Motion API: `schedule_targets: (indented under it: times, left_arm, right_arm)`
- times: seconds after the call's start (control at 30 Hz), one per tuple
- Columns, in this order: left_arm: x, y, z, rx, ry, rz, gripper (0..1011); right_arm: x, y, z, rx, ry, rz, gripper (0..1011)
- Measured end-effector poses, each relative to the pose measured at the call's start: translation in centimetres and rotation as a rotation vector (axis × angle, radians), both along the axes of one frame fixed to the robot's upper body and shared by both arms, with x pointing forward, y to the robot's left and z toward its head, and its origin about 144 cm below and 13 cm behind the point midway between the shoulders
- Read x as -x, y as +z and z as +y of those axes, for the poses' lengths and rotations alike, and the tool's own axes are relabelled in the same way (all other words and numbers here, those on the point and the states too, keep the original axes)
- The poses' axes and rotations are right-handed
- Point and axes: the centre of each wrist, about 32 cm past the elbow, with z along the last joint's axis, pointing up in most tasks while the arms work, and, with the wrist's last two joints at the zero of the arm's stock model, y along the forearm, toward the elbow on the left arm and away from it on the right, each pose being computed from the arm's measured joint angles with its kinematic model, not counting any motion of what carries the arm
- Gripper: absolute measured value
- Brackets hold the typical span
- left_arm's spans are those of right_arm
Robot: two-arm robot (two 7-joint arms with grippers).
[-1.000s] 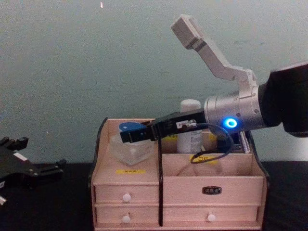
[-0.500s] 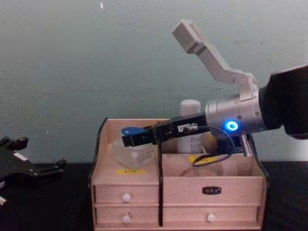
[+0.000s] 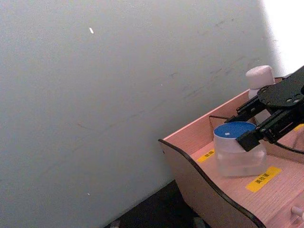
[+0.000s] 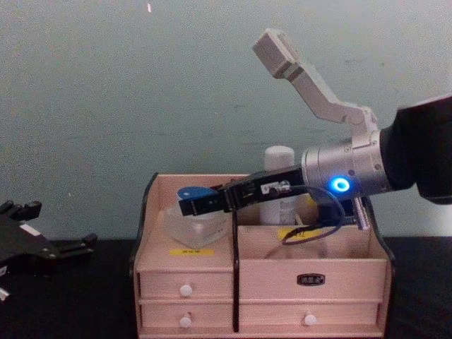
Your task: Pick up the facial cleanser and watermelon frost from the table and place them into the tiered storage box.
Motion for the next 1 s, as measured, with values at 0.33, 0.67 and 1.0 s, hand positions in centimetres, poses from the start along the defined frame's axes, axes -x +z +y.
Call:
schedule_targets:
  times: [0.33, 0.67, 1.0]
  left_arm:
    - [0.00, 0.00, 0.00, 0.000, 0.000, 0.000, 1001]
    - [0.00, 0.00, 0.00, 0.000, 0.000, 0.000, 1001]
    - [0.00, 0.00, 0.00, 0.000, 0.000, 0.000, 1001]
  right_arm:
    - [0.02, -0.04, 0.00, 0.000, 0.000, 0.001, 978]
    - [0.02, -0.04, 0.00, 0.000, 0.000, 0.001, 1002]
    - [0.02, -0.04, 0.00, 0.000, 0.000, 0.002, 1003]
